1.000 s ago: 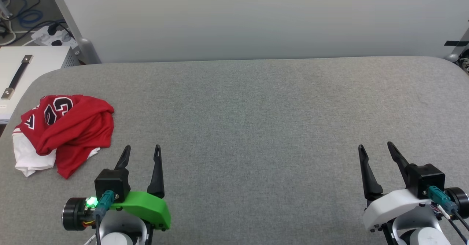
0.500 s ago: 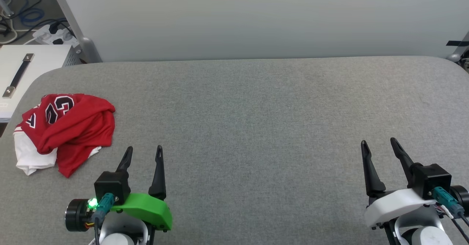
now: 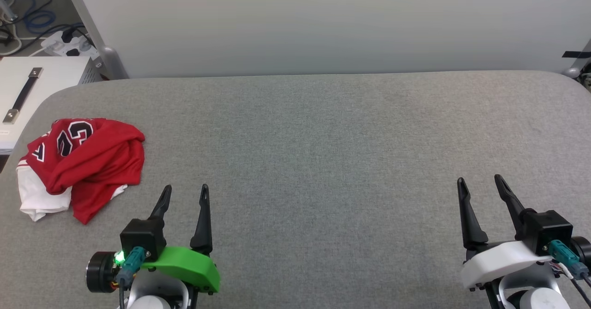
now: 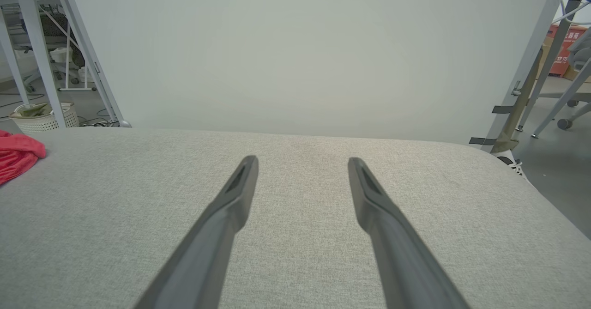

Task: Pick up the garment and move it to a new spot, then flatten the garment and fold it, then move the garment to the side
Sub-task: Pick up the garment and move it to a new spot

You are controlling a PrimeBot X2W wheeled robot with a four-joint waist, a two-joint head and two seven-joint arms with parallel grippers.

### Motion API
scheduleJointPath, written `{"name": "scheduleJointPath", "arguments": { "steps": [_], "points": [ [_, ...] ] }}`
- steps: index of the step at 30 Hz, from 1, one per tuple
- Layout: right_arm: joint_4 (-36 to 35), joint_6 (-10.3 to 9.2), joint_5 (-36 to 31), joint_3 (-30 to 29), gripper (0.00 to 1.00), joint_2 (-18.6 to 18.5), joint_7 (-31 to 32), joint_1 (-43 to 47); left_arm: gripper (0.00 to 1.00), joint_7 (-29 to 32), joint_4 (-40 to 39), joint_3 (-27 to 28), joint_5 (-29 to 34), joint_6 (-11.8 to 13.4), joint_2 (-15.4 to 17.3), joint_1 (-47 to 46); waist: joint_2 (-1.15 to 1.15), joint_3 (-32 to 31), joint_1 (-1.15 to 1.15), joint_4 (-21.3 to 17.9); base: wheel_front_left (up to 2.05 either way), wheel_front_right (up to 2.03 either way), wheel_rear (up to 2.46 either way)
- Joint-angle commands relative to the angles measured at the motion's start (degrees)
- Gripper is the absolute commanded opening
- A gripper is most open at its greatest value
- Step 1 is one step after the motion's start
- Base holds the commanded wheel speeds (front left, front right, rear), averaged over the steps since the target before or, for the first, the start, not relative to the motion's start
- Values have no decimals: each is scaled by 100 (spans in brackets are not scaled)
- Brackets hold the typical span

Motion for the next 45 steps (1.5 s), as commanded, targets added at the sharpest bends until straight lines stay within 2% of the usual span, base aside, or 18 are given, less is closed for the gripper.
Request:
{"name": "scheduleJointPath", "arguments": {
  "steps": [1, 13, 21, 27, 45],
  "points": [
    [18, -3, 43, -19, 100, 7, -71, 66, 100, -65, 19, -14, -71, -48, -14, 108, 0, 3, 0, -4, 0, 0, 0],
    [58, -3, 99, -39, 100, 9, -210, 65, 100, -207, 129, -70, -191, -76, -16, 84, 0, 90, 0, 21, 0, 0, 0],
    [86, -4, 68, 13, 100, 10, -304, 85, 100, -301, 183, -83, -270, -78, -18, 38, 0, 118, 0, 233, 0, 0, 0],
    [75, -4, 75, 69, 100, 10, -374, 108, 100, -373, 233, -67, -304, -105, -19, 56, 0, 83, 0, 526, 0, 0, 0],
    [171, -5, 180, 495, 100, 12, -587, 165, 100, -588, 338, -54, -361, -210, -22, 74, 0, 129, 0, 1845, 0, 0, 0]
  ]
}}
